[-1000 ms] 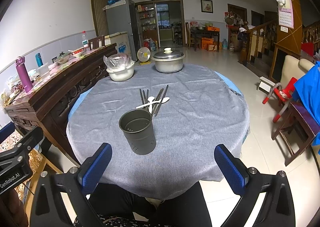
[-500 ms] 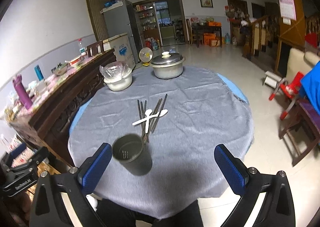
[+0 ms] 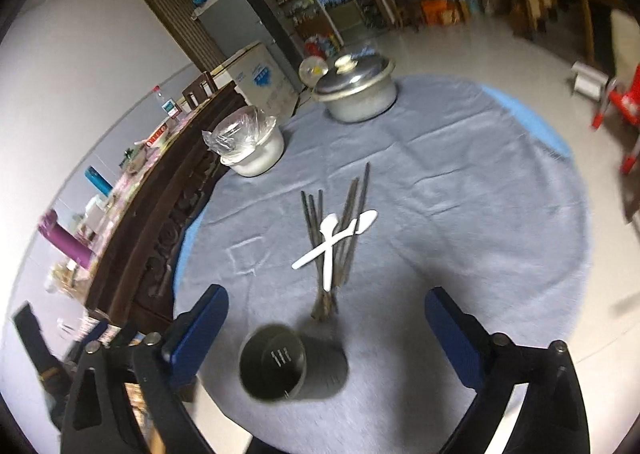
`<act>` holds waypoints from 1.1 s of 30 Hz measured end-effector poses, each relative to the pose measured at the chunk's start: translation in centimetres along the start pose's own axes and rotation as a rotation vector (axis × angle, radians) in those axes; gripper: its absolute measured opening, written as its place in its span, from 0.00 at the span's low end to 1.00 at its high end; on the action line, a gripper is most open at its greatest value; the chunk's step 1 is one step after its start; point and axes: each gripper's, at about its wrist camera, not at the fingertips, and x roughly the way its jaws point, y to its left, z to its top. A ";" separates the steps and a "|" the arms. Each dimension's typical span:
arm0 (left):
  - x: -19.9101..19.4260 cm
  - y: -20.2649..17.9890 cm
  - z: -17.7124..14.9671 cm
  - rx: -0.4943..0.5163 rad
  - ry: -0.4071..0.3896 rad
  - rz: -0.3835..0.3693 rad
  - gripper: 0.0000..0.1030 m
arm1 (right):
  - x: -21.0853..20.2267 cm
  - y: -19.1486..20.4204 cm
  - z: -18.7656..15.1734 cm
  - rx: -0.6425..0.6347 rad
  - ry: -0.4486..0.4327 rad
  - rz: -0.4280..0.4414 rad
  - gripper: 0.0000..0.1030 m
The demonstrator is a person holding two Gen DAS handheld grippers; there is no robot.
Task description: Organize utensils
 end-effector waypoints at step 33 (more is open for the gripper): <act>33.6 -6.5 13.5 -0.186 0.571 -0.244 0.57 | 28.6 -4.9 18.2 0.122 0.316 -0.139 0.43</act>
